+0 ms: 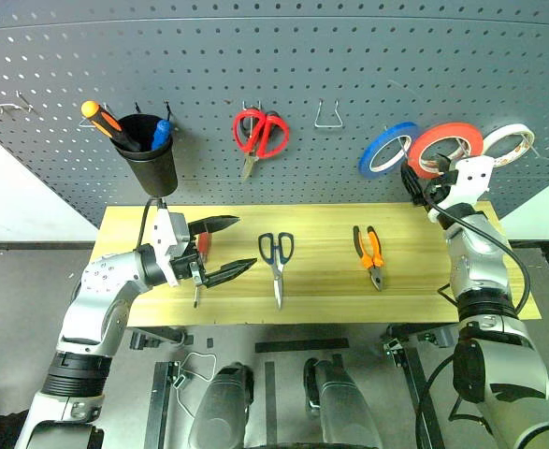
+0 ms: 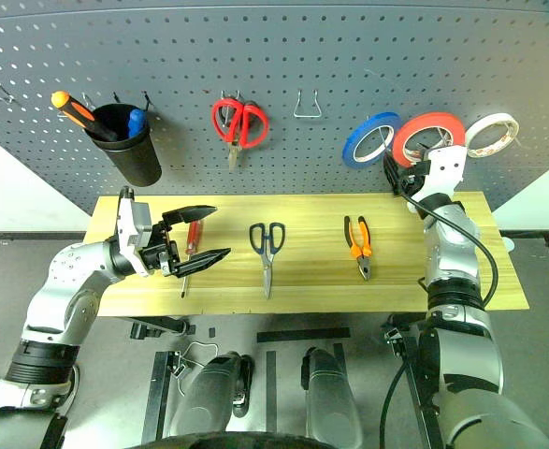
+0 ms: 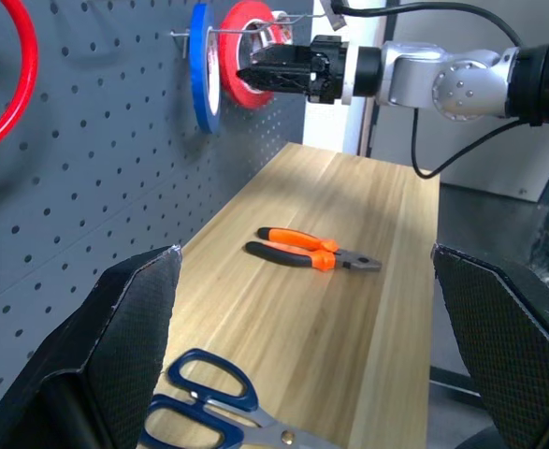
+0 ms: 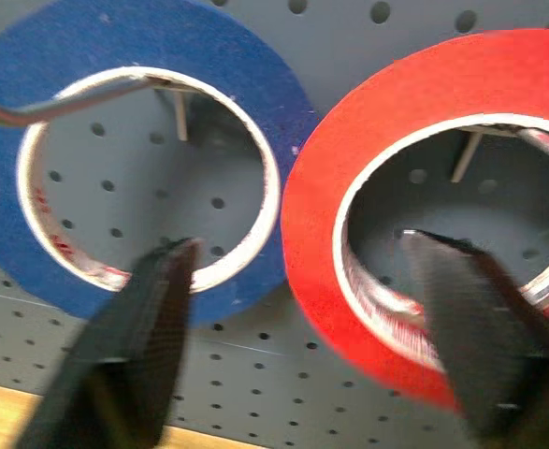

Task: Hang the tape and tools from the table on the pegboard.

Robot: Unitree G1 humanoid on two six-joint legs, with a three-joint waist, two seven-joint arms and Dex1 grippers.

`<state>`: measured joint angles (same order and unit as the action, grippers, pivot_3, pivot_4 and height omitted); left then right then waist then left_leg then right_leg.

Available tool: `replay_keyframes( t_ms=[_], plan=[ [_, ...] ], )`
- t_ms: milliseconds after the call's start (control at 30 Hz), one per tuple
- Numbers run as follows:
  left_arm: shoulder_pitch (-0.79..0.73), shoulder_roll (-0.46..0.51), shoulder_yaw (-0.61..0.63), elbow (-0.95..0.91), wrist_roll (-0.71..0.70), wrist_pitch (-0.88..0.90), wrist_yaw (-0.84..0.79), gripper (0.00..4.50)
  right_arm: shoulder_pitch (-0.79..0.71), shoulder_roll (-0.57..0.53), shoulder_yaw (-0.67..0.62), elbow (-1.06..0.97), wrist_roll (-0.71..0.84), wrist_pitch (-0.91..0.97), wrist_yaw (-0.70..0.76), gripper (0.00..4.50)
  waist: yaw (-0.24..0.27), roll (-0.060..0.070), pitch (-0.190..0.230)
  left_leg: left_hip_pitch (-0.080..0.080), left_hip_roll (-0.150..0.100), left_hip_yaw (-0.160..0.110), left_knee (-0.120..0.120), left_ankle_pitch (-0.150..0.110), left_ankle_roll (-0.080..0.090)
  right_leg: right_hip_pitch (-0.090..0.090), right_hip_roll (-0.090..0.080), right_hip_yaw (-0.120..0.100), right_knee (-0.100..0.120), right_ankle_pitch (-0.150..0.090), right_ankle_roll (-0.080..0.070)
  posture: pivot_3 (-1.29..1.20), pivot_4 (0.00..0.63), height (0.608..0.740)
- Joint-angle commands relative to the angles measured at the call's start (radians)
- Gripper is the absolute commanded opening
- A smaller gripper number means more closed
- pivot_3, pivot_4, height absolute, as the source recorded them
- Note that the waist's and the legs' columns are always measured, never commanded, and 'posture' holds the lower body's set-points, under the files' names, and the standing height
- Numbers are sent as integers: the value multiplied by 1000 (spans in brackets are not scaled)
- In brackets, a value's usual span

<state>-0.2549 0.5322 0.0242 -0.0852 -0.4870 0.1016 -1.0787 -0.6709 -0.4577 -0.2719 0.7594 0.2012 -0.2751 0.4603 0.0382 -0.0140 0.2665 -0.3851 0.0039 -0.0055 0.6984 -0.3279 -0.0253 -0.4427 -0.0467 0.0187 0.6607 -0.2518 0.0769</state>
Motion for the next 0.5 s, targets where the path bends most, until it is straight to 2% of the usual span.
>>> replay_keyframes(
  t_ms=[33,367,500],
  plan=[
    [13,9,17,-51,-7,-8,4,4500,71,-14,15,-136,-15,55,-21,4058,0,0,0,0,0,0,0,0,0,0,0,0,0,0,0,172,218,740],
    [75,18,42,-90,-13,-9,33,4500,514,7,37,-829,88,412,-27,4058,-1,0,0,-1,0,-1,0,0,0,-1,0,1,0,0,0,138,231,740],
    [102,23,49,-91,-8,27,72,4500,616,52,75,-1080,77,565,-133,4058,-4,1,0,0,1,-1,0,0,0,0,1,1,1,0,0,106,251,740]
  ],
)
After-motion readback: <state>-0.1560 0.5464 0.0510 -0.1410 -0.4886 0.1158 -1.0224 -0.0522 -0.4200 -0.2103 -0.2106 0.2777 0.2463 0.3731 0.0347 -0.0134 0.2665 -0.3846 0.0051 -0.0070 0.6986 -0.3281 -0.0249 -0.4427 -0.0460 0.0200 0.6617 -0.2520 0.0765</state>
